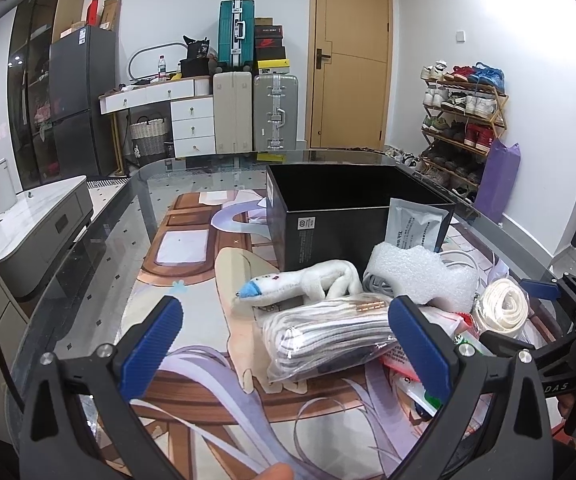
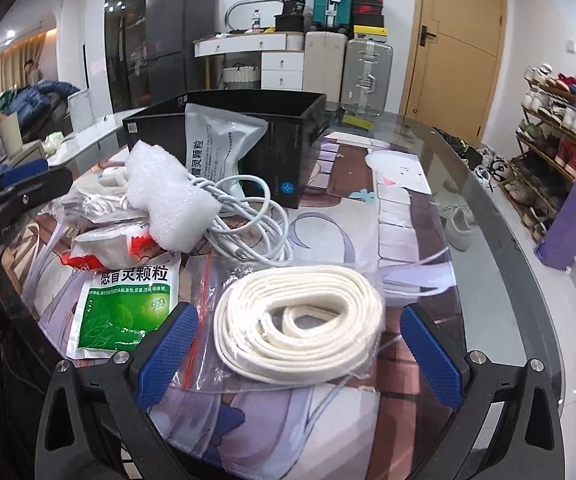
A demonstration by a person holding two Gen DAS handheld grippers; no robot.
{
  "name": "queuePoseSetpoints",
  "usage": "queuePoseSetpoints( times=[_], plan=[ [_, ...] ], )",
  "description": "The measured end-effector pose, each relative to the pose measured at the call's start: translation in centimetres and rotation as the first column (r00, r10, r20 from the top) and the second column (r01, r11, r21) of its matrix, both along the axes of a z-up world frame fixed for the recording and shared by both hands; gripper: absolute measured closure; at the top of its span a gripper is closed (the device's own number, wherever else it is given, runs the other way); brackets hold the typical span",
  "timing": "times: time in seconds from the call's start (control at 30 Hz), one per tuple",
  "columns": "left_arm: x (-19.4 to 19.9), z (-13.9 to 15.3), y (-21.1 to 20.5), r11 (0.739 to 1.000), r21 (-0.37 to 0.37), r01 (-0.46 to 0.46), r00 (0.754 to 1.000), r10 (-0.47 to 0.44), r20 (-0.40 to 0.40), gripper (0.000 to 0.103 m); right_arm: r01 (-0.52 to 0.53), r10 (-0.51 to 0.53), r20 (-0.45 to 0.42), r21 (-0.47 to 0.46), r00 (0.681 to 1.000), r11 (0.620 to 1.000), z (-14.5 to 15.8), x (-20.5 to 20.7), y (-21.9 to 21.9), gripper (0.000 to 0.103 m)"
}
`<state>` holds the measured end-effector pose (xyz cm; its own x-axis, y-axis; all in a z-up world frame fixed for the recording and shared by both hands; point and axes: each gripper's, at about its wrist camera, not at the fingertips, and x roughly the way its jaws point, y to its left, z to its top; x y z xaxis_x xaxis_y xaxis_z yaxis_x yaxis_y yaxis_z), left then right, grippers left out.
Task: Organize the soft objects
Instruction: 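Close the right gripper on the bagged white rope coil, then grasp the bagged white cable bundle with the left gripper while the right holds the rope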
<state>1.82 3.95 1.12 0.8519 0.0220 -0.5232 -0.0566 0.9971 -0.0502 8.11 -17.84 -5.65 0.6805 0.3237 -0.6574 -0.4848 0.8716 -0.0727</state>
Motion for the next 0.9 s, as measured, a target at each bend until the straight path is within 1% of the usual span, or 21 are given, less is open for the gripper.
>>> queuePoseSetpoints(
  times=[0.1,0.13,0.17,0.2,0.27,0.37,0.43,0.53,0.73,0.8,0.9],
  plan=[
    [0.2,-0.1,0.2,1.000,-0.002,-0.003,1.000,0.003,-0.006,0.000,-0.018,0.018,-0.042,0.008,0.999,1.000,-0.1,0.7,0.1,0.001],
    [0.2,-0.1,0.2,1.000,-0.001,-0.004,1.000,0.004,-0.007,0.000,-0.023,0.024,-0.050,0.014,0.998,1.000,-0.2,0.9,0.1,0.003],
    [0.2,-0.1,0.2,1.000,-0.003,-0.004,1.000,0.004,-0.008,0.000,-0.029,0.030,-0.058,0.027,0.998,0.999,-0.2,0.9,0.1,0.010],
    [0.3,-0.1,0.2,1.000,-0.005,-0.003,1.000,0.003,-0.009,0.000,-0.029,0.031,-0.058,0.039,0.998,0.999,-0.2,0.9,-0.1,0.013],
    [0.3,-0.1,0.3,1.000,-0.011,-0.003,1.000,0.002,-0.011,0.000,-0.039,0.041,-0.047,0.042,0.998,0.998,-0.2,0.7,-0.1,0.025],
    [0.4,0.0,0.3,1.000,-0.013,0.001,1.000,-0.001,-0.014,0.000,-0.051,0.053,-0.031,0.053,0.998,0.997,-0.1,0.0,-0.2,0.037],
    [0.3,0.0,0.3,1.000,-0.015,0.001,1.000,-0.001,-0.016,0.000,-0.051,0.053,-0.025,0.066,0.998,0.997,-0.1,-0.5,-0.5,0.041],
    [0.2,0.0,0.3,1.000,-0.019,0.002,1.000,-0.003,-0.020,0.000,-0.047,0.048,-0.010,0.085,0.999,0.995,0.0,-1.1,-0.9,0.044],
    [0.5,0.2,0.0,0.997,-0.057,0.044,0.998,-0.047,-0.043,0.000,-0.032,0.029,0.027,0.130,0.999,0.991,1.2,-2.6,-2.2,0.044],
    [0.9,0.2,-0.1,0.994,-0.082,0.066,0.996,-0.071,-0.059,0.000,-0.024,0.017,0.046,0.151,0.999,0.988,1.7,-2.8,-2.7,0.044],
    [1.6,0.1,-0.1,0.985,-0.144,0.098,0.990,-0.111,-0.084,0.000,-0.006,-0.005,0.063,0.174,0.998,0.985,2.6,-2.9,-3.2,0.044]
  ],
)
